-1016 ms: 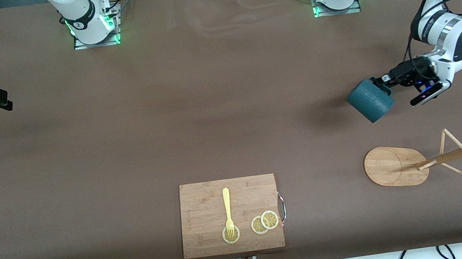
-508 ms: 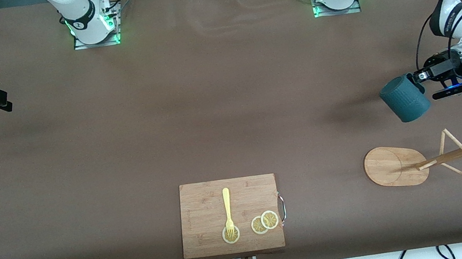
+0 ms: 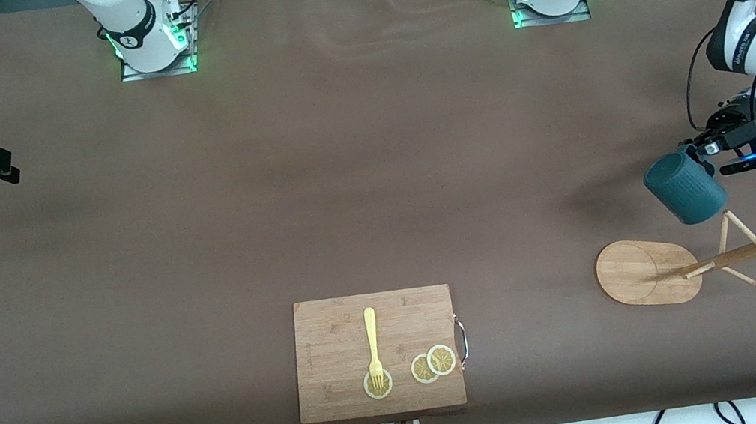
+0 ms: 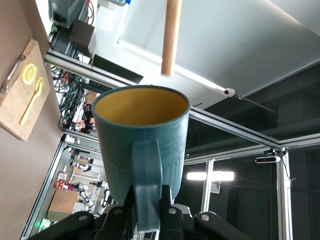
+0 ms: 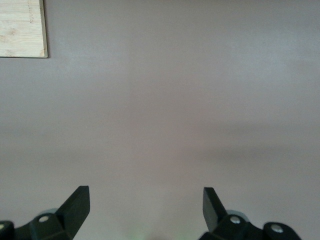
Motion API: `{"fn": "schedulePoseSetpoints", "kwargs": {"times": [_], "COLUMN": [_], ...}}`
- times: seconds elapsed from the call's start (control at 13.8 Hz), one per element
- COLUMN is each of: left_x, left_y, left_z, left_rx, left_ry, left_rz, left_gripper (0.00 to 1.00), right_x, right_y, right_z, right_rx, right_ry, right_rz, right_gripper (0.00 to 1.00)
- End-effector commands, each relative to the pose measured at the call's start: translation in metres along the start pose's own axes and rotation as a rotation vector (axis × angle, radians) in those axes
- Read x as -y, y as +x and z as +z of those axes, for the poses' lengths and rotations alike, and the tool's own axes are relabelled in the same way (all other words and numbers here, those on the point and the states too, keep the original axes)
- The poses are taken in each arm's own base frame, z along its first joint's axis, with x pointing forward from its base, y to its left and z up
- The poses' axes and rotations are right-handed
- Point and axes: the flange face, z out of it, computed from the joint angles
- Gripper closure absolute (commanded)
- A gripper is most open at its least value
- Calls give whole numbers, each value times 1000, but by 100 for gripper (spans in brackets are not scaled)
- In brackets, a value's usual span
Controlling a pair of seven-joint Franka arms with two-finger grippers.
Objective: Pass cup and hang on rack
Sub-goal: 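Lift the mug with the left gripper and carry it toward the rack, then lower the mug handle onto a rack peg with the left gripper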
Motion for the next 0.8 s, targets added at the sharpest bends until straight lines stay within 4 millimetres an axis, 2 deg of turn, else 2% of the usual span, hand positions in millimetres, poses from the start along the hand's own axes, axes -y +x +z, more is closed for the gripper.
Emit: {"fn": "schedulePoseSetpoints", "kwargs": {"times": [0.0, 0.22, 0.44, 0.73], "left_x": [-10, 1, 4, 4], "left_y": [22, 30, 44, 55], "left_z": [-8, -17, -33, -41], "left_rx": [-15, -35, -68, -129], "left_ry": [-34, -51, -51, -23], "left_rz": [16, 2, 1, 11], "left_gripper": [100, 100, 100, 100], "right_x": [-2, -1, -1, -1], "right_y": [2, 2, 2, 3], "right_z": [-3, -4, -3, -3], "right_rx": [-7, -9, -7, -9], "right_ry": [-14, -14, -12, -14], "right_rz": [0, -1, -1, -1], "right_gripper": [0, 0, 0, 0]}}
